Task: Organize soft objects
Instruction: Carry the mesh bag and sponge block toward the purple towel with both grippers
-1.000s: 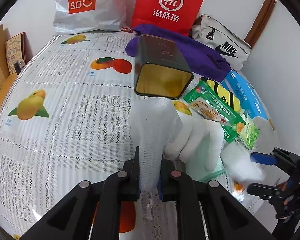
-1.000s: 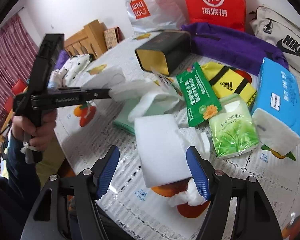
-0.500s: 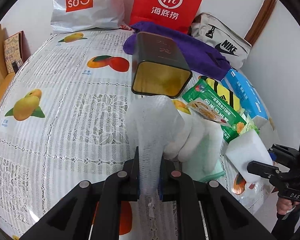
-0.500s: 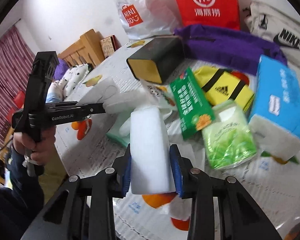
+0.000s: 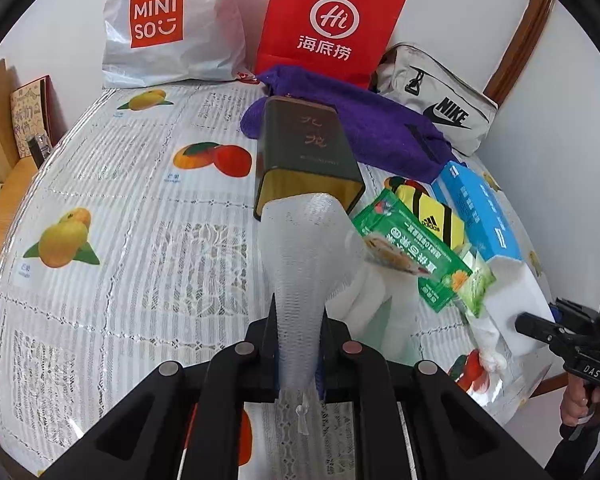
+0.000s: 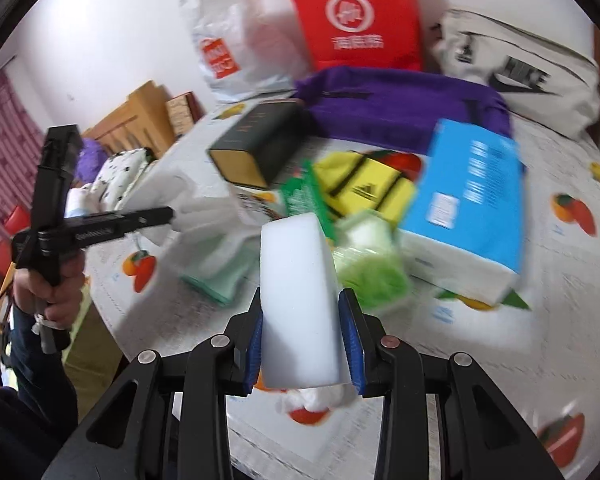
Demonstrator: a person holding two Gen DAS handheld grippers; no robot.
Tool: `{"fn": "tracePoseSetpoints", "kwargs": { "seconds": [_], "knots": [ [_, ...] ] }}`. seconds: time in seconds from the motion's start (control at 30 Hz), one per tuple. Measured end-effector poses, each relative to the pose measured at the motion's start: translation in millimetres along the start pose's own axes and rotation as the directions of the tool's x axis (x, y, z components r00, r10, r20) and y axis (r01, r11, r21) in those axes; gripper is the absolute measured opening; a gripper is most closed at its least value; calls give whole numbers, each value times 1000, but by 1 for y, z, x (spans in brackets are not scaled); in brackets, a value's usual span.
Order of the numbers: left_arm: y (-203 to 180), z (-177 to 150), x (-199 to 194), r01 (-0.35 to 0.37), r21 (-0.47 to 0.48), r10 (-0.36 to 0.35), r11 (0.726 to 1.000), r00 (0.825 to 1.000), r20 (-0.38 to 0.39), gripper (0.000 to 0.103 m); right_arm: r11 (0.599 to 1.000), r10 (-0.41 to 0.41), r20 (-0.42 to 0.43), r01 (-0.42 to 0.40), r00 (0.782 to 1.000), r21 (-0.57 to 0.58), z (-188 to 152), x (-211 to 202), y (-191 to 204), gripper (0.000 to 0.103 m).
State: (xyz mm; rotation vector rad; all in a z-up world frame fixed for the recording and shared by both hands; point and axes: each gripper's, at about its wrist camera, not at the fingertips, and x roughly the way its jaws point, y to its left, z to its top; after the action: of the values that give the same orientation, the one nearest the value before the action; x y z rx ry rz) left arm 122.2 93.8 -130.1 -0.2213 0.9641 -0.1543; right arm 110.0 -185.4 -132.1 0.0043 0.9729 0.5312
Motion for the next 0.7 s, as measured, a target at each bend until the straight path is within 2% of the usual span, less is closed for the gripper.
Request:
{"fn": "tracePoseSetpoints", "kwargs": {
  "seconds": [0.23, 0.53, 0.7],
  "knots": [
    [4, 10, 9, -17, -34, 16, 999, 1000, -16, 12, 994, -68, -10, 69, 998, 86, -16, -13, -38, 35],
    [1, 21, 1, -33, -27, 33, 999, 999, 2, 12, 986, -69, 22, 65, 997, 154, -19, -32, -65, 35],
    [-3, 18, 2, -21, -21, 21, 1000, 1000, -3, 12, 979, -103, 35, 95, 994, 181, -24, -42, -80, 35]
  ]
}}
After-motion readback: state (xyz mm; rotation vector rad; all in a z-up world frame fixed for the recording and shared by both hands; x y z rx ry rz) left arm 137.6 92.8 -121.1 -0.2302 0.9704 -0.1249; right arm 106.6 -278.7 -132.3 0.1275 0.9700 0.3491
